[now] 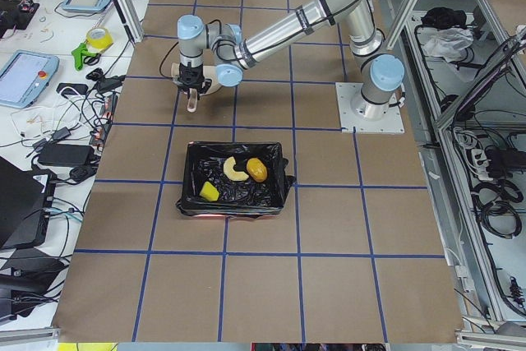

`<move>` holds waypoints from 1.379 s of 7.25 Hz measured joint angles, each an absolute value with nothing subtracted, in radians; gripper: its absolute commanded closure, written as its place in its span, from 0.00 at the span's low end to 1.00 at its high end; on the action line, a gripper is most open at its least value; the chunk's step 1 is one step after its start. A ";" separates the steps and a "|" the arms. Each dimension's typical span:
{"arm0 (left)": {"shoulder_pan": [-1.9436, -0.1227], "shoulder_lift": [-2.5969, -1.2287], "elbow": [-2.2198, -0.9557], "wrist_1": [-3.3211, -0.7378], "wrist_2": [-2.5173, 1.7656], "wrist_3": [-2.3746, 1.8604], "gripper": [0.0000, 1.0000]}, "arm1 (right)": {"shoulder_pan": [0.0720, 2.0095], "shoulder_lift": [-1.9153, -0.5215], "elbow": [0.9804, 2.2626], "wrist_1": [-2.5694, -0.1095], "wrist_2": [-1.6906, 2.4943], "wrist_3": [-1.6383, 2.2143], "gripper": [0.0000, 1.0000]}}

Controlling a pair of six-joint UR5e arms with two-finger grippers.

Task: Sweep and dump trash into bin
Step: 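Set the dustpan flat on the table with the left gripper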

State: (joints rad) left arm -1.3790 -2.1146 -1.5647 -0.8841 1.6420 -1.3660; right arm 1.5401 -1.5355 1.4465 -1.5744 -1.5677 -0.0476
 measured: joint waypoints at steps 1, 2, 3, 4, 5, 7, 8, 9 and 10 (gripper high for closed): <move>-1.379 -2.108 -1.572 -0.885 1.642 -1.363 0.44 | 1.540 -1.535 1.447 -1.574 -1.568 -0.048 0.00; -1.379 -2.102 -1.579 -0.886 1.641 -1.362 0.47 | 1.540 -1.536 1.447 -1.574 -1.568 -0.048 0.00; -1.379 -2.094 -1.587 -0.889 1.640 -1.359 0.48 | 1.540 -1.536 1.447 -1.574 -1.568 -0.048 0.00; -1.379 -2.091 -1.591 -0.891 1.641 -1.354 0.52 | 1.540 -1.536 1.447 -1.574 -1.568 -0.048 0.00; -1.379 -2.093 -1.591 -0.889 1.642 -1.349 0.70 | 1.540 -1.535 1.447 -1.574 -1.568 -0.049 0.00; -1.379 -2.094 -1.591 -0.880 1.640 -1.347 1.00 | 1.540 -1.535 1.447 -1.574 -1.568 -0.048 0.00; -1.379 -2.090 -1.590 -0.878 1.639 -1.343 1.00 | 1.540 -1.536 1.449 -1.574 -1.568 -0.048 0.00; -1.379 -2.086 -1.588 -0.877 1.638 -1.329 1.00 | 1.540 -1.536 1.450 -1.574 -1.568 -0.048 0.00; -1.379 -2.085 -1.588 -0.877 1.638 -1.308 1.00 | 1.540 -1.536 1.451 -1.575 -1.568 -0.048 0.00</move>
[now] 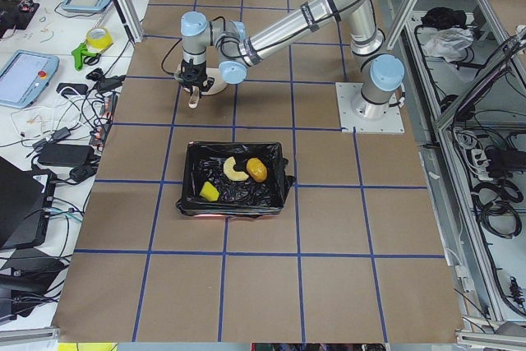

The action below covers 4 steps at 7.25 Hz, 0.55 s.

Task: Sweep and dump trash into bin
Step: 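Set the dustpan flat on the table with the left gripper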

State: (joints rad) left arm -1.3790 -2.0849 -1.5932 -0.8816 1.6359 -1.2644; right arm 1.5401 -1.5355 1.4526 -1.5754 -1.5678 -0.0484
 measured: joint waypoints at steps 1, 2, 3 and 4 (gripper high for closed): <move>-1.379 -2.086 -1.594 -0.884 1.635 -1.259 0.92 | 1.540 -1.536 1.453 -1.575 -1.568 -0.049 0.00; -1.379 -2.088 -1.594 -0.884 1.636 -1.244 0.75 | 1.540 -1.536 1.453 -1.575 -1.568 -0.049 0.00; -1.379 -2.087 -1.593 -0.882 1.636 -1.221 0.55 | 1.540 -1.535 1.452 -1.576 -1.567 -0.049 0.00; -1.379 -2.087 -1.593 -0.881 1.636 -1.206 0.40 | 1.540 -1.535 1.453 -1.576 -1.567 -0.049 0.00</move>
